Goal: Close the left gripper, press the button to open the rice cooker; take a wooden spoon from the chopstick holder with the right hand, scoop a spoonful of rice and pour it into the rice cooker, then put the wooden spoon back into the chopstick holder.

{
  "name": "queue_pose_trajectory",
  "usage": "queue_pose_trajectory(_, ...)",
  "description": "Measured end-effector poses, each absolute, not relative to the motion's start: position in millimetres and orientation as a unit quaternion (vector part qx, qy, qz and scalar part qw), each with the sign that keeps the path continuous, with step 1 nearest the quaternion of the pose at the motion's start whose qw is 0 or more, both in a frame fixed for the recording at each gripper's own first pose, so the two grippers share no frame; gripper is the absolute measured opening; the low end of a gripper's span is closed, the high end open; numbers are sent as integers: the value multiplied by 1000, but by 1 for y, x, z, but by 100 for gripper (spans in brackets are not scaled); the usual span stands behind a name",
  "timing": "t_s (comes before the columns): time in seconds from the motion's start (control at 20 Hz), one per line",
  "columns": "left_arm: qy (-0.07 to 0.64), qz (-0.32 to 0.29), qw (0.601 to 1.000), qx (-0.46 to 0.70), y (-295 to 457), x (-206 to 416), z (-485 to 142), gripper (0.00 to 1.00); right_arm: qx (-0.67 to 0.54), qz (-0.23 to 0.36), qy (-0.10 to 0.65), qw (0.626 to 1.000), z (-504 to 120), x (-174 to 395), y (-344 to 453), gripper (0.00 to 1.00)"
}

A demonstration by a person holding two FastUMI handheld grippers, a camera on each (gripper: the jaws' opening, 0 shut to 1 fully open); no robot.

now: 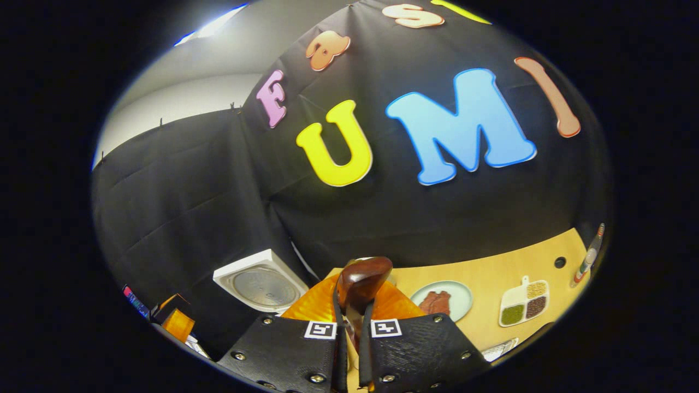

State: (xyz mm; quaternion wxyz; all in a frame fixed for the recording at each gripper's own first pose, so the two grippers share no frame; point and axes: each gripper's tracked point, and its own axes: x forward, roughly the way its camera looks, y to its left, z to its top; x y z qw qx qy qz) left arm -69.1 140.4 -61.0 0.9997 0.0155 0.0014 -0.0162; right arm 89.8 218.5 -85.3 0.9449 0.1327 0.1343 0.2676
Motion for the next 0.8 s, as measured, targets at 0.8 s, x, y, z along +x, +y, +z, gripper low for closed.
queue_pose_trajectory(0.8,2,-88,996,7,84,-42,-63,100,162,74,143,974,-141,85,41,8)
